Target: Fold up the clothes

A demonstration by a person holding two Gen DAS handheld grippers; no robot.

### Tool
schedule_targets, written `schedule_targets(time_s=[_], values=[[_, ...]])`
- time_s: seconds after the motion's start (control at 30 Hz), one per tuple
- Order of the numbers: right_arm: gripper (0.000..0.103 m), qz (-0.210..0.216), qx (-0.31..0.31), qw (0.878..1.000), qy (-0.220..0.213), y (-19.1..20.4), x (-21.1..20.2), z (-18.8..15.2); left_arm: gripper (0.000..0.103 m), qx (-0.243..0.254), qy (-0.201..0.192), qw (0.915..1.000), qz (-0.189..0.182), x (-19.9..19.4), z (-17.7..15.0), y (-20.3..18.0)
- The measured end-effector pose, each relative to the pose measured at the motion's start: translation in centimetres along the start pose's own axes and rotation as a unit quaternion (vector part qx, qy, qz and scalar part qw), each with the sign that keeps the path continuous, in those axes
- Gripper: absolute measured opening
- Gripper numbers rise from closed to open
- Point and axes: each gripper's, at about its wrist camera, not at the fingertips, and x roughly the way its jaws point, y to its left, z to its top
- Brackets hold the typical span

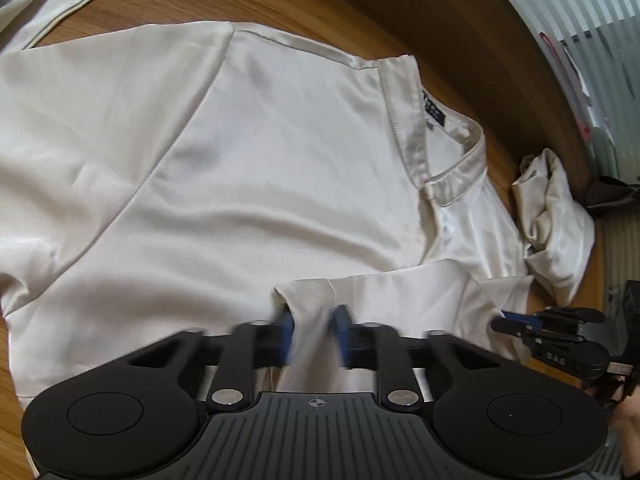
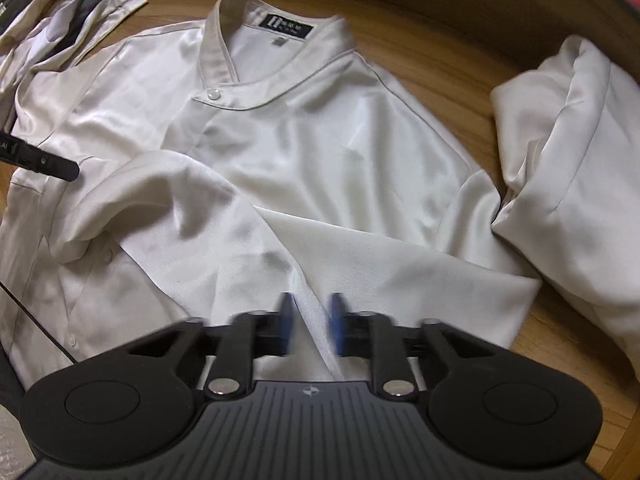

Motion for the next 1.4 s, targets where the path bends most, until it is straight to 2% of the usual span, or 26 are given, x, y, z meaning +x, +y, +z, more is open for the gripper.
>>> schedule_targets(time_s=[0.07,0.23,0.37,0.5,0.63,0.77,0.87,0.93,1.07,1.2,1.23,1.33,1.4], values=[[0.002,0.0,0.01,1.0,-0.01,-0.4,-0.6,0.0,0.003,0.015,-0.017,0.9998,-0.001,-0.9,0.7,-0.8],[0.001,-0.02,0.029,0.997,-0.068,-1.1,-4.3,0.0,0.003,0.044,-0.084,0.9953,-0.019,-4.8,3.5,-3.3],[0.001,-0.041,0.023,0.99,-0.136,-0.6,-8.4,-0.5,0.003,0.105,-0.147,0.9823,-0.05,-9.1,4.9,-5.9],[0.002,-0.048,-0.017,0.983,-0.175,1.8,-11.0,-2.1,0.003,0.167,-0.162,0.9701,-0.069,-11.5,3.7,-6.4],[0.002,-0.013,-0.069,0.985,-0.155,5.2,-10.0,-4.3,0.003,0.219,-0.134,0.966,-0.028,-10.8,0.6,-4.4],[0.002,0.034,-0.109,0.989,-0.096,8.0,-7.3,-6.4,0.003,0.242,-0.075,0.9671,0.019,-8.4,-3.3,-0.7],[0.002,0.058,-0.12,0.989,-0.06,9.3,-6.0,-7.7,0.005,0.244,-0.025,0.9687,0.036,-6.9,-6.1,1.3],[0.002,0.06,-0.123,0.99,-0.042,9.6,-5.5,-8.4,0.005,0.242,-0.005,0.9696,0.037,-6.4,-7.5,2.1],[0.002,0.051,-0.132,0.99,-0.02,9.2,-5.0,-9.5,0.005,0.228,0.009,0.9736,0.017,-6.2,-9.1,2.4],[0.002,0.046,-0.144,0.989,-0.002,8.5,-5.1,-10.3,0.007,0.226,0.028,0.9738,0.005,-5.9,-10.4,2.3],[0.002,0.044,-0.148,0.988,0.003,8.3,-5.2,-10.6,0.012,0.227,0.036,0.9732,0.001,-6.0,-10.8,2.3],[0.002,0.04,-0.156,0.987,0.022,8.2,-5.3,-11.3,0.039,0.234,0.055,0.9708,-0.005,-6.5,-12.2,2.6],[0.003,0.039,-0.155,0.986,0.037,7.8,-5.2,-11.8,0.042,0.23,0.063,0.971,-0.006,-7.0,-12.7,3.0]])
